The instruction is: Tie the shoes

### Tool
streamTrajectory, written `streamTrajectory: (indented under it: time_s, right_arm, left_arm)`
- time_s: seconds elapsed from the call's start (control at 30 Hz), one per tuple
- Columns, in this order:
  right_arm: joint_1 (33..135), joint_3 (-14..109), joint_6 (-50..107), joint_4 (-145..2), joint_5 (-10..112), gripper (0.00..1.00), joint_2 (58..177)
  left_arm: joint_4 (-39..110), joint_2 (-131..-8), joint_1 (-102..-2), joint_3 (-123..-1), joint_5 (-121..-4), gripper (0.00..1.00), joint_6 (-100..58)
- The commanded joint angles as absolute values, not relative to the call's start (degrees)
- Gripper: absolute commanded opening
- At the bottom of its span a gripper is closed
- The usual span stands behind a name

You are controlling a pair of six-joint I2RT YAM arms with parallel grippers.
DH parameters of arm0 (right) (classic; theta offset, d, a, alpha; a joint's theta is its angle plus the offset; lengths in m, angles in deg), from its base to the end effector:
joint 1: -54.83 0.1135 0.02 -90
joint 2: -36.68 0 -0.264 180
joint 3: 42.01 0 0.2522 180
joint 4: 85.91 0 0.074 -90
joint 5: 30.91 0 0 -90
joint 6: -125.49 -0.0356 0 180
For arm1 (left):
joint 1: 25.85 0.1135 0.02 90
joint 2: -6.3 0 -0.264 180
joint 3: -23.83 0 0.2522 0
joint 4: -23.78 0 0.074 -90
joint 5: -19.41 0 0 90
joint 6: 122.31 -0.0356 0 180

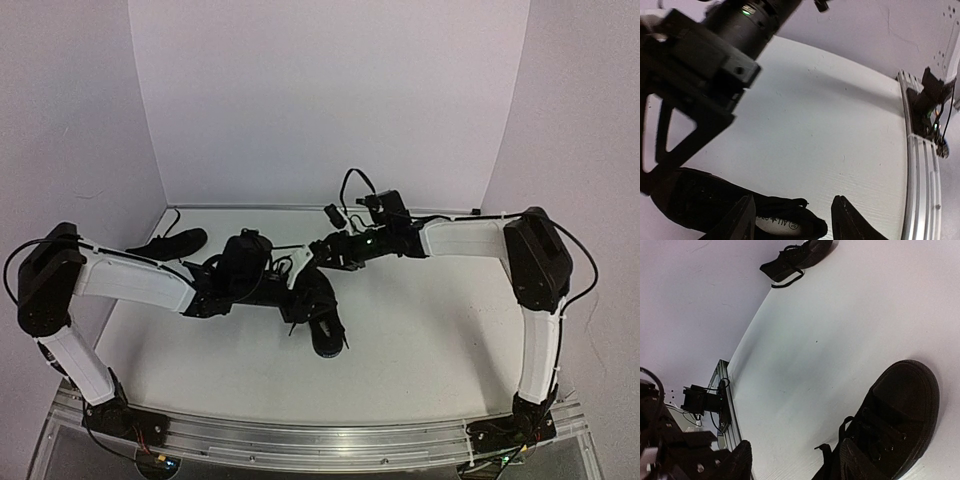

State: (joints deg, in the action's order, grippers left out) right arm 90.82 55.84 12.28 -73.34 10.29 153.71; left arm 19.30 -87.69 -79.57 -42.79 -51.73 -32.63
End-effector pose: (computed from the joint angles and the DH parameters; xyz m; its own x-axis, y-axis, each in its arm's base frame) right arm 0.3573 0.2926 0.2145 -0.7479 -0.2223 -0.6255 -0.6637 0.2661 0.6990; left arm 0.2047 -0.2983 0.2190 -0.2249 0.3153 -0.9219 0.9403 0.3181 -0.1206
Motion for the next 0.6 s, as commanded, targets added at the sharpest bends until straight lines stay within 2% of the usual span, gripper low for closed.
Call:
streamTrajectory:
  time_s: [0.0,0.13,0.33,0.57]
  right_arm:
    - [89.0,53.6,17.2,-66.9,13.5,0.57,146.6]
    - [89.1,47.0,20.3,-63.6,13.5,0.52,141.7]
    - [90.9,33.1,21.4,-64.3,12.4,0.49,136.1]
    - [93.6,29.4,20.3,-67.1,13.0,0.46,137.4]
  left_arm:
    - [18.6,-81.4,-75.3,-41.1,-54.8,0.55,-25.7]
    - [19.5,-80.6,-71.2,-39.7,-55.1,0.57,-20.1]
    - [23.0,-86.3,-68.8,-43.0,-54.2,0.58,-14.9]
    - [22.2,-92.3,-67.6,-46.4,-51.6,0.58,-11.6]
